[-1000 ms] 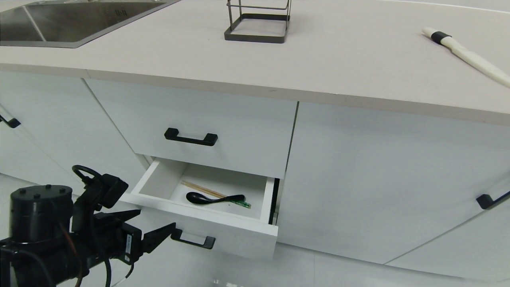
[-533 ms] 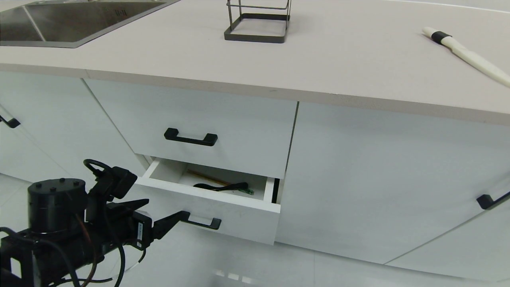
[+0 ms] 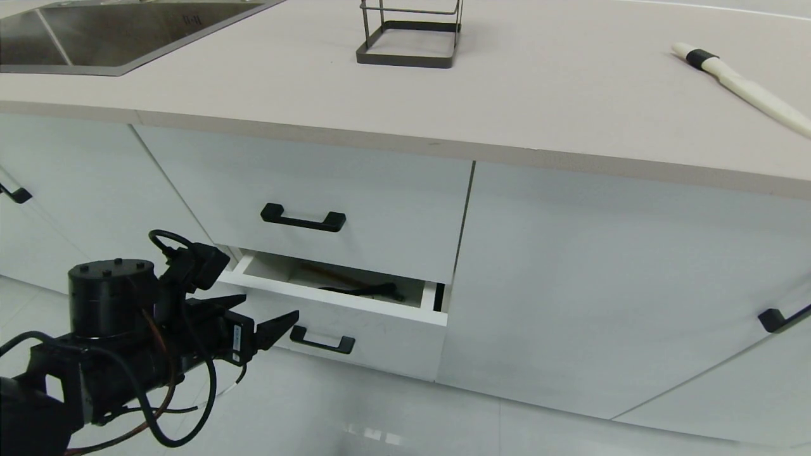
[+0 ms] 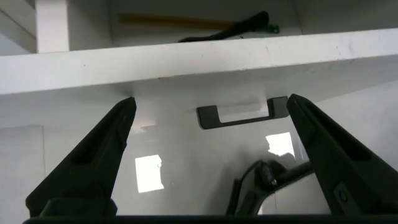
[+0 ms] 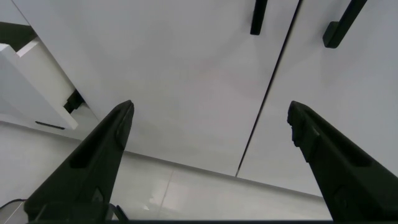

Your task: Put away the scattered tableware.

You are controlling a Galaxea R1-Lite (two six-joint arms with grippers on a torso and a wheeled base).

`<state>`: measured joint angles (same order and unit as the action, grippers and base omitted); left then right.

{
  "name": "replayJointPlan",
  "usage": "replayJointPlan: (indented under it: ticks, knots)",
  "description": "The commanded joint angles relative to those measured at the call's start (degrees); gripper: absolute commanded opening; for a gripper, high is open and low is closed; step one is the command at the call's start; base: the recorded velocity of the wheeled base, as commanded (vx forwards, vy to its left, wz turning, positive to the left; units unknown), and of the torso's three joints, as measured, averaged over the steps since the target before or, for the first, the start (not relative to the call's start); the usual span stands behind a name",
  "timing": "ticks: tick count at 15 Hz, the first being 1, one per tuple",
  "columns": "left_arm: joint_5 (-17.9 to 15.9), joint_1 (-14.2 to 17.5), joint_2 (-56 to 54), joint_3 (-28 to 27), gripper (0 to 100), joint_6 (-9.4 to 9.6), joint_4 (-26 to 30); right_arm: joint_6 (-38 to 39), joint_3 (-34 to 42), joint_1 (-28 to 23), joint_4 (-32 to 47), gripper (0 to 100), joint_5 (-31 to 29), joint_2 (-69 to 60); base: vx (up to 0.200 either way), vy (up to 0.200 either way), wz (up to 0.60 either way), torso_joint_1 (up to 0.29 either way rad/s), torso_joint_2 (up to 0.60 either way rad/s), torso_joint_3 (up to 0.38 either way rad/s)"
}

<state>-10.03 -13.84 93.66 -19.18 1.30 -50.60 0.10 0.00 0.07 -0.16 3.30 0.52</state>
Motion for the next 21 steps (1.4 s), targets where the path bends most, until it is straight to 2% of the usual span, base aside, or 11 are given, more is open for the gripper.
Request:
replayJointPlan:
  ticks: [1,7,17,21]
  knots:
    - [0.01,0.30,0.91,-1.57,100,0.01,-0.37,-0.01,0.00,0.01,-0.02,100,0.04,0.09,0.000,0.000,0.00,0.000,0.00,0.000]
    - [-0.07,0.39,3.63,-2.53,100,-0.07,-4.24,-0.01,0.00,0.01,-0.02,100,0.04,0.09,0.000,0.000,0.00,0.000,0.00,0.000]
    - [0.01,1.62,6.62,-7.02,100,-0.34,-5.56,-0.01,0.00,0.01,-0.02,100,0.04,0.09,0.000,0.000,0.00,0.000,0.00,0.000]
    - [0.01,1.44,6.45,-5.61,100,-0.34,-6.44,-0.01,0.00,0.01,-0.02,100,0.04,0.09,0.000,0.000,0.00,0.000,0.00,0.000]
